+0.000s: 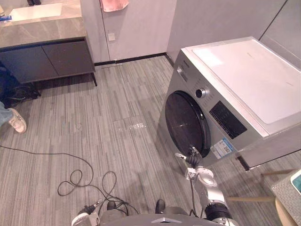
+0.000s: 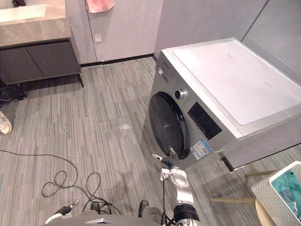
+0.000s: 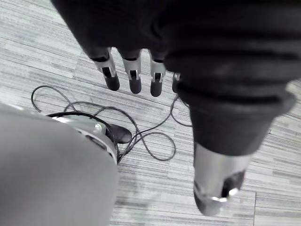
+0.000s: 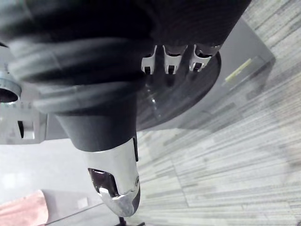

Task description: Pick up the laundry basket with both hands and put the clothes into the washing machine.

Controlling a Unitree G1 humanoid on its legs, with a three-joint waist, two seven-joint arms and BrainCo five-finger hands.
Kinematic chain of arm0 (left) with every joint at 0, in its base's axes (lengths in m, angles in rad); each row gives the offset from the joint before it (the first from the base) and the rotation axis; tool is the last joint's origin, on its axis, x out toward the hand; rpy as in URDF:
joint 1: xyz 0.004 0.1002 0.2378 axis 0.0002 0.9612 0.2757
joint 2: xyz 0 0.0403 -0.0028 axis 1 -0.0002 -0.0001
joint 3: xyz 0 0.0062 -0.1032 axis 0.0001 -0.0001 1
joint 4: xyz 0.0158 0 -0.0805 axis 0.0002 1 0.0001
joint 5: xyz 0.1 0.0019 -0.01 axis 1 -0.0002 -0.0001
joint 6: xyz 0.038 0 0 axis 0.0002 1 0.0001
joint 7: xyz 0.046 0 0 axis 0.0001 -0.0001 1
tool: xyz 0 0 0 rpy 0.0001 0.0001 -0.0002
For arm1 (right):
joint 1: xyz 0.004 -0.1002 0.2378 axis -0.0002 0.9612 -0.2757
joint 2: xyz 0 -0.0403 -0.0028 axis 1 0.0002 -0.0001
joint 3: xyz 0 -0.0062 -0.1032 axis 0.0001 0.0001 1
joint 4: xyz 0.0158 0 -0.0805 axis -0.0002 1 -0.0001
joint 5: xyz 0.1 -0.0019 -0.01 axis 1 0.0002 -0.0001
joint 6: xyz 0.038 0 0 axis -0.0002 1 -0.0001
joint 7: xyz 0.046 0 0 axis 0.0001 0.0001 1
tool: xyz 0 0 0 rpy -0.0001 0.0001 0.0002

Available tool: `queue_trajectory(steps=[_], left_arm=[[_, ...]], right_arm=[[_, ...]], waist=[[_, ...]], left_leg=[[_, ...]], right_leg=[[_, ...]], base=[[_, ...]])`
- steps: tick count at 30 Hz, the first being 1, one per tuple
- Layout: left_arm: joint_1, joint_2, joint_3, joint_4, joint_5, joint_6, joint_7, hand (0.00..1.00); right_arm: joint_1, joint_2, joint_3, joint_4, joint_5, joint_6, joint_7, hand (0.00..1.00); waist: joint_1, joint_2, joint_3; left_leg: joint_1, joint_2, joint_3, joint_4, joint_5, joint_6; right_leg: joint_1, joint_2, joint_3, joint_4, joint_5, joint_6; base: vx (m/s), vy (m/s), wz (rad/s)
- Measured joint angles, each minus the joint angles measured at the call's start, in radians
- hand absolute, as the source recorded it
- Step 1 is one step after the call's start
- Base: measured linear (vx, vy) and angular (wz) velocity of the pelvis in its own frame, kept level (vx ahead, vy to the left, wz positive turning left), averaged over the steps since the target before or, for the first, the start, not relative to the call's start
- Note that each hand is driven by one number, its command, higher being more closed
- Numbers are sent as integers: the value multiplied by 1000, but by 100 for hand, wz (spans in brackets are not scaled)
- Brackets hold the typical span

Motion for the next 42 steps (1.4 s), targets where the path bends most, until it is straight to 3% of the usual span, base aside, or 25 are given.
queue_trajectory(steps=[5,9,14,16,21,28,34,38,42], left_arm=[[4,6,-6,0,38,13,-1,0],[7,13,-47,-4,69,17,-1,0],[-2,6,-100,-37,74,16,2,0],[-11,5,-119,-40,65,14,16,0],[-23,5,-127,-71,54,11,53,0],[-32,6,-141,-96,51,0,86,0],[-36,9,-178,-117,35,-20,105,0],[-38,7,-181,-123,14,-20,119,0],[-38,6,-183,-149,0,-18,132,0]], right_arm=[[-13,-26,1,0,-1,5,2,0],[-116,-122,0,0,-16,7,-2,0],[-279,-213,-4,0,-26,7,-44,0],[-330,-229,-7,0,-83,10,-68,0],[-336,-232,-22,-44,-178,27,-133,0],[-370,-276,-58,-13,-180,36,-170,0],[-482,-349,-65,52,-371,97,-198,0],[-528,-354,-103,56,-379,119,-219,0],[-519,-353,-148,-54,-412,136,-263,0]], waist=[[1,15,4],[1,27,11],[2,60,61],[4,69,88],[4,68,137],[4,69,176],[2,82,226],[0,88,250],[0,86,254]], left_leg=[[-5,-33,-6,-18,6,14],[-41,-43,-13,-18,13,23],[-99,-43,-17,-18,32,27],[-127,-41,-14,-19,41,27],[-159,-43,0,-19,43,29],[-199,-47,0,-19,48,31],[-246,-55,-17,-19,66,37],[-272,-60,-30,-20,75,39],[-308,-66,-29,-20,81,48]], right_leg=[[12,-27,-8,-39,23,20],[-10,-32,-12,-66,48,22],[-66,-29,-11,-73,72,15],[-92,-26,-6,-78,84,12],[-128,-26,9,-92,102,13],[-166,-28,10,-97,111,11],[-203,-34,-2,-102,124,10],[-221,-41,-13,-102,131,11],[-257,-46,-8,-104,141,13]], base=[[14,75,8],[-7,27,4],[-43,6,-1],[-43,-2,-8],[-12,10,-10],[4,1,0],[-13,14,6],[-4,21,10],[0,0,0]])
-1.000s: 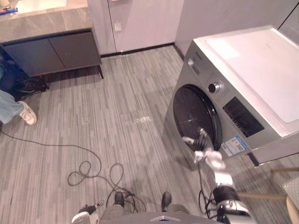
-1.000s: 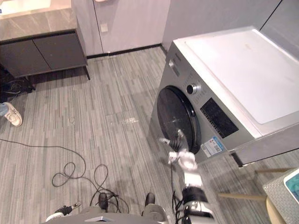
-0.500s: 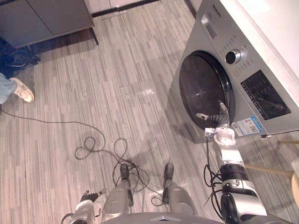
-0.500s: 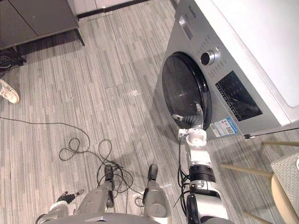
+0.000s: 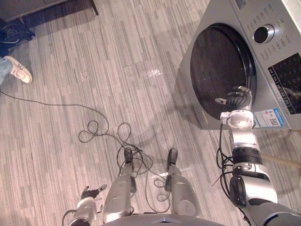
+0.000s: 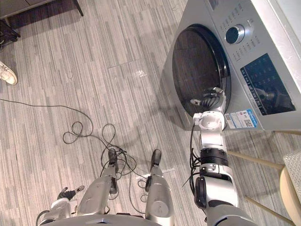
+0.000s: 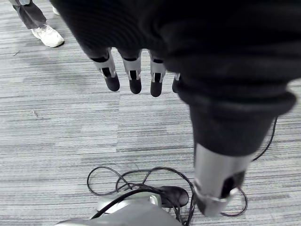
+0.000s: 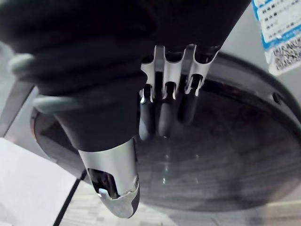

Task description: Pick up the laundry basket with both hands and put the clothes into the washing machine.

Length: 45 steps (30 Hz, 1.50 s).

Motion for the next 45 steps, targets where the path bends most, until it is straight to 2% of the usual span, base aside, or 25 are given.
queue_trajectory(steps=[2,9,12,18,24,26,32,33,36,39,41,43,44,45], left_arm=[[-2,1,0,-8,-3,0,12,0],[-2,4,4,-26,-1,13,41,0],[-3,7,3,-34,7,13,41,0],[-3,12,-13,-44,8,13,41,0],[-5,21,-14,-46,7,12,41,0],[-5,22,-15,-48,5,9,41,0],[-5,26,-27,-67,-35,-3,39,0],[-5,29,-37,-68,-54,-7,39,0],[-7,35,-55,-67,-86,-12,39,0],[-12,35,-58,-65,-103,-15,39,0],[-16,35,-58,-65,-102,-15,39,0],[-20,34,-54,-65,-101,-13,38,0],[-21,34,-53,-65,-101,-13,38,0],[-22,33,-51,-65,-98,-8,38,0]], right_arm=[[49,5,-77,-122,-9,1,-49,0],[155,75,-112,-224,-41,2,-99,0],[168,95,-113,-224,-35,1,-102,0],[183,98,-97,-226,0,-14,-93,0],[194,112,-47,-232,11,-45,-82,0],[168,109,-36,-214,33,-46,-82,0],[-99,36,-5,45,140,-48,-107,0],[-153,4,27,96,168,-38,-113,0],[-174,12,61,98,217,-39,-128,0],[-200,11,151,89,237,-40,-119,0],[-196,10,230,51,240,-44,-82,0],[-135,16,358,-80,250,-48,-15,0],[-107,21,386,-118,255,-52,-6,0],[-52,32,446,-185,285,-77,40,0]], waist=[[-5,-7,9],[-20,-24,21],[-31,-33,27],[-25,-39,32],[-22,-57,46],[-17,-59,58],[-11,-52,102],[-8,-51,102],[-8,-46,106],[-7,-41,109],[-4,-41,109],[1,-41,109],[4,-41,109],[5,-41,109]], left_leg=[[-6,-1,2,0,0,1],[-29,-2,27,-1,0,1],[-27,-1,28,-1,0,1],[-27,-1,28,-1,0,1],[-29,-1,25,-1,0,1],[-31,-2,22,-1,1,2],[-61,-5,0,0,20,9],[-72,-7,0,-1,24,11],[-80,-7,-2,-5,33,13],[-82,1,-1,-6,35,7],[-83,9,-2,-6,40,1],[-79,23,-3,-6,44,-5],[-76,25,-5,-6,46,-8],[-68,31,-13,-6,49,-9]], right_leg=[[0,0,3,-15,9,0],[-37,1,30,-20,21,1],[-36,1,32,-20,22,1],[-36,2,33,-20,22,1],[-36,1,31,-21,23,0],[-35,1,27,-20,23,0],[-53,-2,12,-24,39,-2],[-65,-3,14,-24,45,-1],[-69,-4,13,-29,57,-3],[-69,1,15,-39,64,-9],[-66,5,15,-49,65,-10],[-59,19,13,-55,70,-11],[-55,22,11,-56,70,-13],[-40,29,2,-60,71,-22]], base=[[13,9,-2],[22,11,-10],[8,6,-3],[0,0,0],[3,2,1],[16,17,7],[-12,16,8],[-48,32,2],[-53,25,1],[-59,2,-3],[-44,-25,-5],[-11,-41,-4],[22,-48,5],[33,-47,10]])
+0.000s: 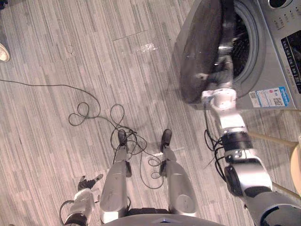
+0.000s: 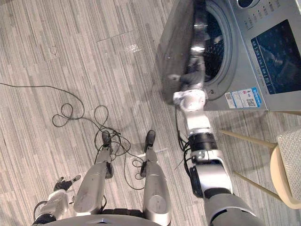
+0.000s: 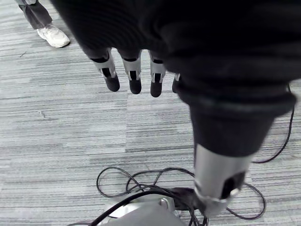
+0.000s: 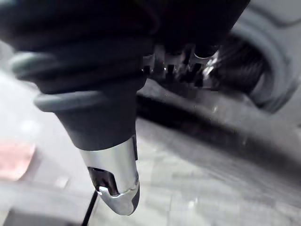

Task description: Pick up the laundry basket with both hands and put the clothes into the washing machine.

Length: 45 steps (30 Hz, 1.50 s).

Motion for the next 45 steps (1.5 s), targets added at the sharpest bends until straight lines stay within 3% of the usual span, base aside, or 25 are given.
queue_trajectory(steps=[5,8,13,17,21,23,28,30,34,36,41,42,45], left_arm=[[-6,-14,33,0,28,16,-2,0],[-11,-12,42,4,63,35,-7,0],[-17,19,63,42,114,61,-18,0],[-88,32,57,40,120,63,-19,0],[-246,64,56,37,122,63,-17,0],[-364,133,57,37,109,62,-10,0],[-592,279,57,70,-38,34,22,0],[-720,342,43,125,-135,22,22,0],[-908,401,14,188,-288,-10,22,0],[-987,413,7,198,-353,-12,36,0],[-1123,406,8,170,-421,-21,129,0],[-1137,388,33,179,-441,-5,180,0],[-1146,386,50,160,-467,-3,208,0]], right_arm=[[173,126,270,-126,88,-87,196,0],[223,173,306,-127,107,-99,251,0],[377,171,180,-207,105,-114,265,0],[480,164,62,-215,104,-123,252,0],[610,171,-30,-208,100,-122,246,0],[680,181,-100,-183,94,-117,226,0],[778,202,-155,-184,102,-113,221,0],[797,249,-149,-184,110,-113,222,0],[798,293,-113,-197,127,-116,218,0],[809,308,-88,-215,128,-119,208,0],[905,338,-54,-335,149,-126,164,0],[941,336,-49,-374,150,-130,146,0],[960,336,-43,-401,154,-146,140,0]], waist=[[17,-3,-4],[20,-16,-13],[11,-80,-82],[0,-101,-99],[-36,-121,-111],[-68,-135,-118],[-122,-172,-117],[-142,-208,-105],[-169,-266,-87],[-176,-282,-82],[-183,-286,-82],[-169,-286,-82],[-147,-280,-77]], left_leg=[[48,13,-20,1,-7,-14],[50,7,-36,6,-7,-14],[55,-5,-29,6,-11,-8],[68,-6,6,6,-23,-9],[75,-4,73,0,-27,-6],[76,1,112,0,-28,-7],[61,9,181,0,-30,-10],[52,11,218,0,-30,-10],[22,8,275,0,-33,-14],[-4,9,295,6,-35,-13],[-44,24,335,18,-56,-19],[-56,39,340,63,-86,-24],[-96,97,340,168,-147,-30]], right_leg=[[68,15,-24,-17,-8,-4],[84,9,-40,-23,-9,-2],[85,3,-34,-23,-8,1],[80,-1,-1,-23,-3,6],[46,-2,70,-23,11,15],[24,3,108,-24,20,13],[-31,15,176,-23,43,18],[-62,21,214,-24,56,19],[-125,24,272,-24,76,25],[-159,26,294,-23,82,30],[-203,34,305,-23,90,32],[-199,38,314,-23,90,33],[-203,68,323,-23,133,63]], base=[[66,-40,13],[48,12,16],[21,18,1],[2,23,-23],[-7,8,-47],[2,-7,-50],[6,-7,-44],[0,3,-41],[-4,12,-38],[5,26,-28],[39,36,-14],[60,30,-16],[36,7,-18]])
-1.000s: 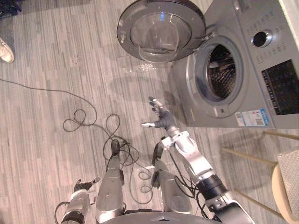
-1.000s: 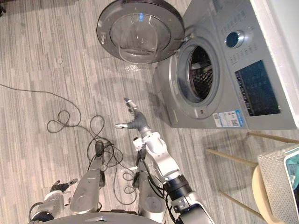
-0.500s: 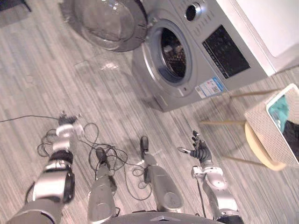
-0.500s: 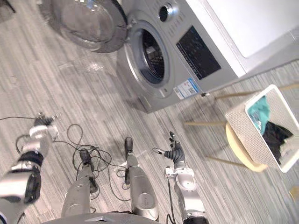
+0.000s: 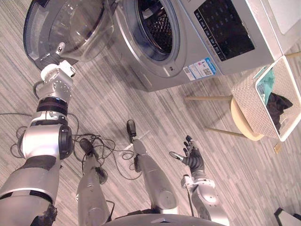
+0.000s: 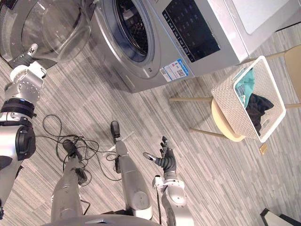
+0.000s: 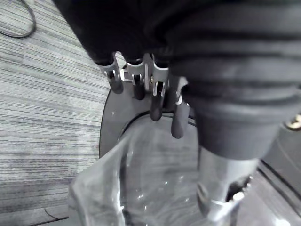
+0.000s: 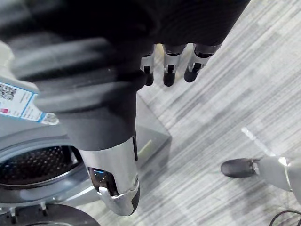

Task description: Pick up the laundry basket with both hands and put the clothes into the washing machine.

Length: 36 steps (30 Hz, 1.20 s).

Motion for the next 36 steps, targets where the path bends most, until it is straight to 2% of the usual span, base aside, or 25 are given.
queue_trajectory(steps=[2,4,8,11,12,13,15,16,18,20,22,23,24,25,27,28,29,32,34,36], left_arm=[[-18,0,2,-52,-33,0,13,0],[-66,0,7,-91,-47,-3,18,0],[-79,22,39,-202,-46,-54,30,0],[-71,17,77,-209,-46,-57,37,0],[-44,7,84,-234,-46,-61,36,0],[11,-13,87,-280,-44,-77,33,0],[102,-56,87,-317,-25,-86,28,0],[177,-90,87,-333,-17,-89,18,0],[308,-143,87,-338,2,-93,3,0],[466,-205,81,-338,36,-90,-22,0],[686,-304,15,-336,116,-82,-82,0],[736,-327,-6,-332,155,-74,-103,0],[819,-363,-41,-303,247,-66,-140,0],[852,-377,-56,-280,274,-64,-150,0],[977,-410,-80,-191,390,-44,-207,0],[1001,-413,-82,-173,407,-43,-230,0],[1081,-423,-79,-126,427,-43,-278,0],[1164,-429,-31,-70,426,-43,-332,0],[1215,-433,19,-27,433,-43,-364,0],[1227,-439,94,7,493,-42,-380,0]], right_arm=[[2,0,0,-1,1,-1,-2,0],[16,0,1,-14,9,-4,-3,0],[73,-2,8,-31,9,-8,-1,0],[81,-4,9,-33,0,-9,0,0],[81,-5,10,-33,-2,-10,0,0],[81,-6,12,-33,-9,-11,1,0],[81,-5,12,-33,-9,-11,1,0],[80,-5,12,-32,-9,-11,1,0],[69,-5,11,-26,-11,-11,1,0],[36,-5,1,5,-14,-11,2,0],[-31,-3,-38,147,-50,-8,2,0],[-45,-4,-50,189,-51,-5,2,0],[-79,-2,-86,282,-58,3,3,0],[-98,-2,-106,331,-66,5,4,0],[-166,-10,-192,508,-89,15,4,0],[-181,-15,-207,545,-91,21,4,0],[-215,-44,-243,661,-120,31,4,0],[-249,-68,-285,800,-129,44,5,0],[-270,-66,-334,900,-149,52,8,0],[-274,-55,-422,1002,-146,56,7,0]], waist=[[13,8,5],[23,27,19],[43,58,29],[63,77,27],[68,93,24],[70,102,24],[74,111,19],[80,112,18],[88,117,14],[90,132,7],[91,152,-18],[92,158,-35],[92,172,-62],[92,180,-73],[96,215,-110],[97,224,-118],[106,253,-158],[119,275,-199],[130,278,-226],[135,277,-251]], left_leg=[[-8,24,-7,19,-9,-1],[-23,33,-28,19,-11,1],[-38,35,-54,26,-2,-3],[-39,35,-52,37,8,-18],[-37,33,-51,37,9,-20],[-25,27,-46,37,9,-20],[-7,19,-33,36,4,-16],[7,12,-31,39,-1,-6],[29,4,-31,38,-4,-8],[57,2,-29,32,-2,-7],[117,-13,-31,4,7,-8],[127,-20,-35,-10,12,-7],[153,-32,-44,-42,34,3],[167,-37,-49,-57,42,4],[228,-58,-63,-109,58,2],[241,-62,-71,-116,60,4],[274,-77,-89,-144,68,7],[314,-97,-121,-162,68,9],[337,-107,-133,-167,60,19],[354,-122,-156,-168,57,23]], right_leg=[[-1,17,-4,0,30,2],[-3,23,-8,0,50,-2],[-4,21,-42,0,52,-5],[8,16,-64,0,51,-6],[18,12,-66,0,47,-11],[40,4,-78,0,26,-37],[74,-10,-101,0,-16,-58],[97,-19,-107,0,-49,-64],[124,-29,-113,0,-81,-70],[148,-28,-114,0,-85,-70],[197,-30,-114,1,-99,-70],[203,-31,-114,1,-103,-70],[218,-34,-117,2,-104,-68],[228,-36,-119,2,-108,-64],[278,-46,-135,1,-124,-52],[291,-48,-143,1,-128,-47],[324,-56,-155,0,-141,-37],[374,-69,-176,0,-162,-33],[405,-80,-187,-1,-170,-24],[434,-95,-201,-1,-178,-16]], base=[[12,2,-7],[26,33,14],[30,34,15],[32,11,16],[23,18,34],[16,18,37],[14,-8,45],[16,-21,41],[13,-35,21],[4,-17,4],[12,-5,2],[30,-3,10],[37,6,11],[39,10,20],[28,21,24],[29,41,38],[29,50,35],[29,49,33],[14,45,32],[27,48,33]])
